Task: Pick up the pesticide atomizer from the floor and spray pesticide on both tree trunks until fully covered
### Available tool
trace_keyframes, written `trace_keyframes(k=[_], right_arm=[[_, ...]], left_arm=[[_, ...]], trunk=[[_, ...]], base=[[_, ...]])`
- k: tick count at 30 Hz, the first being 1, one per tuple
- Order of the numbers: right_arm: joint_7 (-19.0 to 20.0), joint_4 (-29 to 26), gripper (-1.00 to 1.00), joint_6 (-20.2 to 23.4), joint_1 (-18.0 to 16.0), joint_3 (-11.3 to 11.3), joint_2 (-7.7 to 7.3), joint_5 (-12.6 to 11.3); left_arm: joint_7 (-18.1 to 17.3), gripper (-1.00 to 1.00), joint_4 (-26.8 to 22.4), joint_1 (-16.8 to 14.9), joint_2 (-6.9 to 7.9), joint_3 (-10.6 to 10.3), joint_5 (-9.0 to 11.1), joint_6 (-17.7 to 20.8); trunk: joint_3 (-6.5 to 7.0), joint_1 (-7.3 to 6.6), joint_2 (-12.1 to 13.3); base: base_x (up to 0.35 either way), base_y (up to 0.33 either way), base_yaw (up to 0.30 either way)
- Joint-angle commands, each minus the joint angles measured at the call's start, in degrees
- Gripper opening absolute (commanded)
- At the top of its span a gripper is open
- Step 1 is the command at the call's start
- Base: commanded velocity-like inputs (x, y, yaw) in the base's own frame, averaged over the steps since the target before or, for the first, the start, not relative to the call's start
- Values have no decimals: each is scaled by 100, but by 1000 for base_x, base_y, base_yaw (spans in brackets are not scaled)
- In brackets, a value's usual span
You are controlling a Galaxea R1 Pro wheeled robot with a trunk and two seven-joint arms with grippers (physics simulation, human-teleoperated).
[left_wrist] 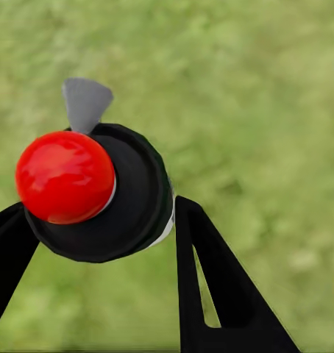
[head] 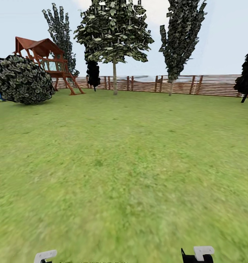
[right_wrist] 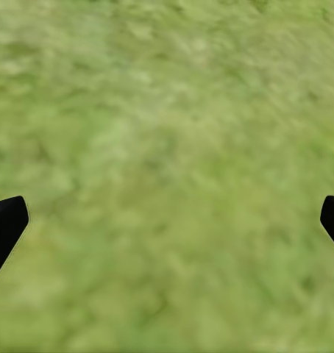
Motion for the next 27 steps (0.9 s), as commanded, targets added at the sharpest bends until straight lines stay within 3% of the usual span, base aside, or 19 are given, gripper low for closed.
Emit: trace_keyframes(k=[1, 15, 27], right_arm=[[12, 4, 100, -28, -5, -48, 1, 53], [12, 13, 100, -28, -5, -41, 2, 62], [14, 13, 100, -19, -5, -41, 4, 56]], left_arm=[[82, -100, -2, -4, 4, -61, 20, -12], [82, -100, 0, -4, 6, -61, 20, -12], [82, -100, -1, -4, 6, -61, 21, -12]], trunk=[[-13, -1, -2], [-118, -1, -2], [-223, -1, -2]], base=[[0, 0, 177], [0, 0, 167], [0, 0, 86]])
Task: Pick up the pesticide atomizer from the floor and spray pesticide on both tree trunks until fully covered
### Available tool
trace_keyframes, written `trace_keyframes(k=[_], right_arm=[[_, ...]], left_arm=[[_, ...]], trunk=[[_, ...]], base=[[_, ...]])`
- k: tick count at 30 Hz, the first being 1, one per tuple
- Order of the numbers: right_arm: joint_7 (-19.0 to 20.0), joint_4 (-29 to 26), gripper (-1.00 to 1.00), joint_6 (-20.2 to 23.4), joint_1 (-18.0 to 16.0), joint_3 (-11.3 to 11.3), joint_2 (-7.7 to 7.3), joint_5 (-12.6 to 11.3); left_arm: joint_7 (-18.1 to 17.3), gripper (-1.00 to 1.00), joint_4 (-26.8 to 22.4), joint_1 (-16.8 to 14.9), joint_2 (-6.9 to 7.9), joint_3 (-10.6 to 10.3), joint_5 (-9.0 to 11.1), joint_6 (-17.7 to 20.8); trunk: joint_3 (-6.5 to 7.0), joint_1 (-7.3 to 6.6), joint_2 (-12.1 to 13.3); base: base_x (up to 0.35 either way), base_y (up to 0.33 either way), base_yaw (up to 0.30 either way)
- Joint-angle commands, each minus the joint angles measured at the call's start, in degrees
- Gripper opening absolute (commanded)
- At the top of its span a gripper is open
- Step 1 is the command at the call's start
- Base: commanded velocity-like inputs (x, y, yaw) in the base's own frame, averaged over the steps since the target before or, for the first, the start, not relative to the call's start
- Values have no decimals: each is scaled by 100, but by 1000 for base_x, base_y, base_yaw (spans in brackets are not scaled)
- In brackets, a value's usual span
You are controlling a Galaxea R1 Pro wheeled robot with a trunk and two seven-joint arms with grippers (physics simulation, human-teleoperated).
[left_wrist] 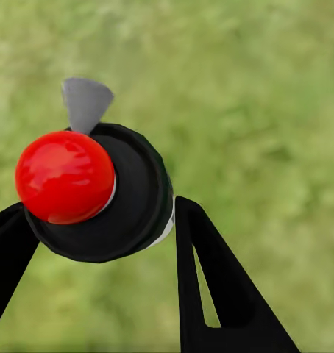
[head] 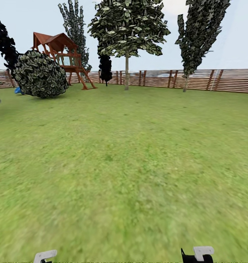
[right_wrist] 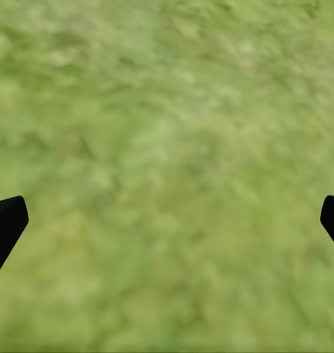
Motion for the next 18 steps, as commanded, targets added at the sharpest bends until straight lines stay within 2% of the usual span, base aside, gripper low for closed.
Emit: trace_keyframes(k=[1, 12, 18], right_arm=[[7, 5, 100, -28, -6, -50, 6, 47], [1, 4, 100, -27, -6, -56, 9, 31], [1, 2, 100, -21, -6, -55, 9, 31]], left_arm=[[82, -100, -4, -3, 3, -62, 19, -12], [82, -100, -7, -3, 3, -58, 24, -13], [82, -100, -2, -3, 10, -54, 27, -18]], trunk=[[-14, -1, -2], [-115, -1, -2], [-171, -1, -2]], base=[[0, 0, 6], [5, 0, 1], [215, 0, 0]])
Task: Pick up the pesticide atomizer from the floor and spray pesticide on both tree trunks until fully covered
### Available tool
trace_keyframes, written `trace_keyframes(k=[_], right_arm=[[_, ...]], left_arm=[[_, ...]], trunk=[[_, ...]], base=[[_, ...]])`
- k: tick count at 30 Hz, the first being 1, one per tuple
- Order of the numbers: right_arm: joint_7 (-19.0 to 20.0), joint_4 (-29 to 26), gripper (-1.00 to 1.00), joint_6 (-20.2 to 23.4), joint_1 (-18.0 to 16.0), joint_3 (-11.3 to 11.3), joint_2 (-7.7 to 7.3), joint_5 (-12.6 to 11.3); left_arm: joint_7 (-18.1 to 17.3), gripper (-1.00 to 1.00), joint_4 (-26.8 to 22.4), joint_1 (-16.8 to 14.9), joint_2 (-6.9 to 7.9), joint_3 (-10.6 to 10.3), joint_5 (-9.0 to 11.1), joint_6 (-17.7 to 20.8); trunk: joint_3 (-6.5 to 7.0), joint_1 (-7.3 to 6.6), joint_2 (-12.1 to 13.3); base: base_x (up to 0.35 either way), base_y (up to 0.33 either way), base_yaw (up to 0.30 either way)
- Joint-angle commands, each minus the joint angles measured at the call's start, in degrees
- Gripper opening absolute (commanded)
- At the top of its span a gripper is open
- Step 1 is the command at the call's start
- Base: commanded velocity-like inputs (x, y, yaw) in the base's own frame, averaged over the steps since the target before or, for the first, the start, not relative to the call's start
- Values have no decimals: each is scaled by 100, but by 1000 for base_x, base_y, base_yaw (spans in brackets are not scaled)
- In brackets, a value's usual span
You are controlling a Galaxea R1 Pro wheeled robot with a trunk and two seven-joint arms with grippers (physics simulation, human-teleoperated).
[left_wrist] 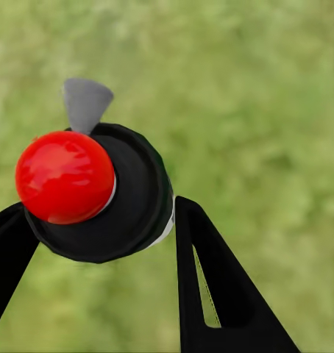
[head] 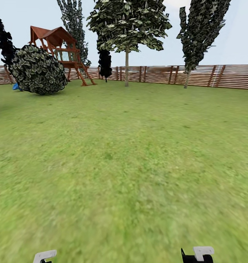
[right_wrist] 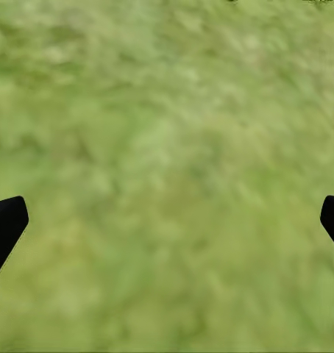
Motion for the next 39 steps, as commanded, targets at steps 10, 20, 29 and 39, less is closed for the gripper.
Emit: trace_keyframes(k=[10, 20, 29, 39], right_arm=[[11, 0, 100, -27, -6, -49, -15, 73], [11, 0, 100, -25, -6, -50, -54, 88], [4, 10, 100, -25, -6, -50, -27, 79], [2, 17, 100, -25, -6, -50, 2, 71]], left_arm=[[82, -100, -4, -3, 14, -61, 20, -11], [82, -100, -2, -3, 21, -61, 20, -11], [82, -100, -2, -3, 21, -61, 20, -12], [82, -100, -2, -3, 21, -61, 20, -14]], trunk=[[-77, 2, -2], [-77, 2, -2], [-77, 2, -2], [-136, 2, -2]], base=[[330, 0, 0], [334, 0, 0], [334, 0, 0], [334, 0, 40]])
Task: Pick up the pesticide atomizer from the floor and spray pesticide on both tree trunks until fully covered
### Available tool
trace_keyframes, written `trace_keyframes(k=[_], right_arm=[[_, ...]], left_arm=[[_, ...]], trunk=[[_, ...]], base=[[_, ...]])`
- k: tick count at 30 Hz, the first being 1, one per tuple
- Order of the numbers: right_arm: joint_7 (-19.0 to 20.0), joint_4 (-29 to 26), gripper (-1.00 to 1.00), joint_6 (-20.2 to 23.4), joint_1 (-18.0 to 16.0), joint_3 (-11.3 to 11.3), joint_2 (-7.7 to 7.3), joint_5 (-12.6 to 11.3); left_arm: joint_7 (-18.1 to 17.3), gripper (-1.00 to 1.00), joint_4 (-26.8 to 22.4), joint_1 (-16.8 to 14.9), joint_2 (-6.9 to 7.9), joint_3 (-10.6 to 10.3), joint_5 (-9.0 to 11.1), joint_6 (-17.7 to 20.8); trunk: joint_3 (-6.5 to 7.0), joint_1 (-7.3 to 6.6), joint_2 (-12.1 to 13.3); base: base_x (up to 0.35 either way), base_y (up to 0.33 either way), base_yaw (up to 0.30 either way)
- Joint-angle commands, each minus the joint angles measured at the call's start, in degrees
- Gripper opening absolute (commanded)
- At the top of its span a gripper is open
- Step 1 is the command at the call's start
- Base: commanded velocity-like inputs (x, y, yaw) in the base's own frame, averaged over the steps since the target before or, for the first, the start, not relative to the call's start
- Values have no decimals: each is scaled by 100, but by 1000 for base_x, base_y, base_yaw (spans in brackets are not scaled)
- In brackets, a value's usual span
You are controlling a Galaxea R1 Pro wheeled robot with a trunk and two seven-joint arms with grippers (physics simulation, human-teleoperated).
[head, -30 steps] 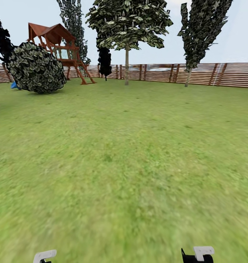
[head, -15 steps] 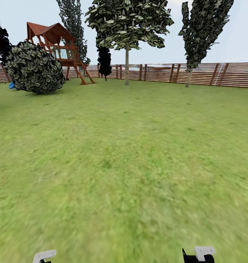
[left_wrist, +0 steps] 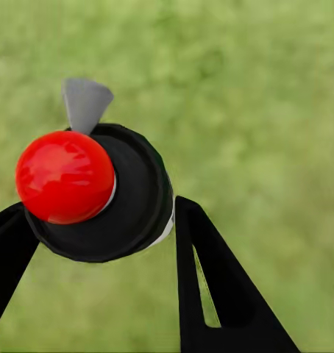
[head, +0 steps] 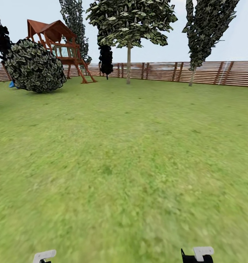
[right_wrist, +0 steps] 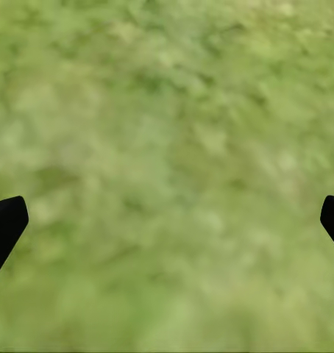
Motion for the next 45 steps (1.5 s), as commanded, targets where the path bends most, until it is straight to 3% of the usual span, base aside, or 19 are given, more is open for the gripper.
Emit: trace_keyframes(k=[1, 45], right_arm=[[10, 5, 100, -28, -6, -48, 1, 54], [10, 5, 100, -28, -6, -48, -6, 54]], left_arm=[[82, -100, -2, -3, 3, -62, 20, -10], [82, -100, -2, -3, 11, -62, 20, -12]], trunk=[[-14, 3, -2], [-197, 3, -2]], base=[[334, 0, 18], [335, 74, -38]])
